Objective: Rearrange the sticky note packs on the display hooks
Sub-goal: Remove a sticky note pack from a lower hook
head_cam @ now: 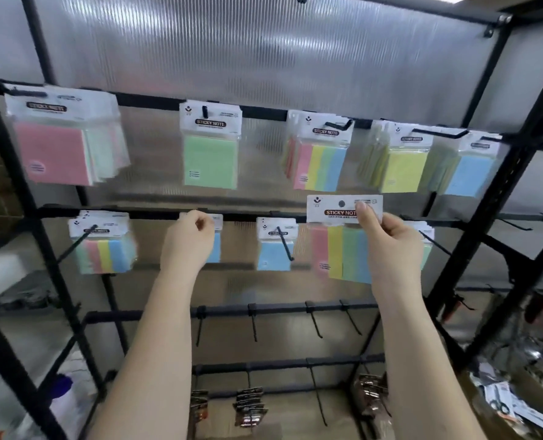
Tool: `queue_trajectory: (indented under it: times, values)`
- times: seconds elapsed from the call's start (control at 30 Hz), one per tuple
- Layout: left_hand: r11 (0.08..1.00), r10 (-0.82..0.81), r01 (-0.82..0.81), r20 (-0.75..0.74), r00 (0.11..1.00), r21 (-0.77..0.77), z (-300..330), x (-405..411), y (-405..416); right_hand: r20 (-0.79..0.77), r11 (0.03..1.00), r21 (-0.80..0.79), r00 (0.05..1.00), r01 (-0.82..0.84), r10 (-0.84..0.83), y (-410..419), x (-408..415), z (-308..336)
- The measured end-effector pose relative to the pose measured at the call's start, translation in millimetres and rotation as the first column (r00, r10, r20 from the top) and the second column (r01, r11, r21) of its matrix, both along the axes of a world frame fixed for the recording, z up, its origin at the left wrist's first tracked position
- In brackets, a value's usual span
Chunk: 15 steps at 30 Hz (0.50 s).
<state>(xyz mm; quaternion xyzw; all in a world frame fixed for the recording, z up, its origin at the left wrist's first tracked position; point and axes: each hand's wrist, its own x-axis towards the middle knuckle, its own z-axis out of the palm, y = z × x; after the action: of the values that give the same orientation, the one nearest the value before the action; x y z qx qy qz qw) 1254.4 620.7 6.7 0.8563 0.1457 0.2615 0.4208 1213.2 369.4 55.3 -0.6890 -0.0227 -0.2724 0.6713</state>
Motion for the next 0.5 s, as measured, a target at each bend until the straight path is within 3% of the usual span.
queue_trajectory:
  times: [0.2, 0.5]
  values:
    - [0.998, 0.050, -0.050, -0.008, 0.999, -0.029, -4.7, -3.1, -35.8, 0.049, 0.990, -0.059, 0.990, -0.126, 0.129, -25.1, 24.0, 21.2]
    - [0.994, 0.105, -0.105, -0.032, 0.994, -0.007, 0.7, -2.6, -31.4, 0.177, 0.969, 0.023, 0.955, -0.244, 0.236, -4.1, 40.9, 60.5]
